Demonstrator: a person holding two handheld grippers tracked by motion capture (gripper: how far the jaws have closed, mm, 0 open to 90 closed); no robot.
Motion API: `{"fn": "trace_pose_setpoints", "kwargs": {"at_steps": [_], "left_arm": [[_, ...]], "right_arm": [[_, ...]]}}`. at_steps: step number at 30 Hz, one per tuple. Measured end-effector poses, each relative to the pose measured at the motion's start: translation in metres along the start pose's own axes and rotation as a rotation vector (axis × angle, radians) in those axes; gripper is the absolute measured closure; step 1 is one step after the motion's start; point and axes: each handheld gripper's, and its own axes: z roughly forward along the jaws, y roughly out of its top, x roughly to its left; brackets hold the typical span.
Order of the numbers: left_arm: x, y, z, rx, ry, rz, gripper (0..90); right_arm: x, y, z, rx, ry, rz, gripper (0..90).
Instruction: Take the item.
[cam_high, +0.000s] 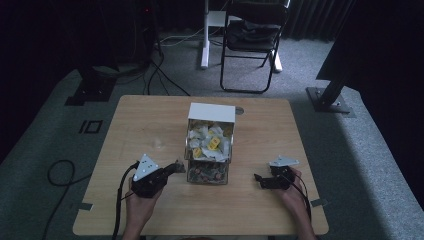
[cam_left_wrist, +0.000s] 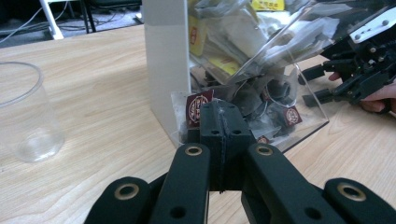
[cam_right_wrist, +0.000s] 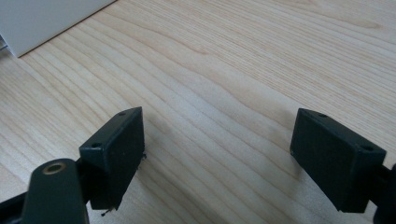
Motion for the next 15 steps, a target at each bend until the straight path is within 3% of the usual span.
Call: {"fn": "trace_pose_setpoints", "kwargs": {"at_steps": [15], "left_arm": [[0.012,0.002,-0.002,-0.004,0.02,-0.012,90.0]], "right_arm": [[0.0,0.0,0.0,0.0,0.0,0.001,17.6]]}}
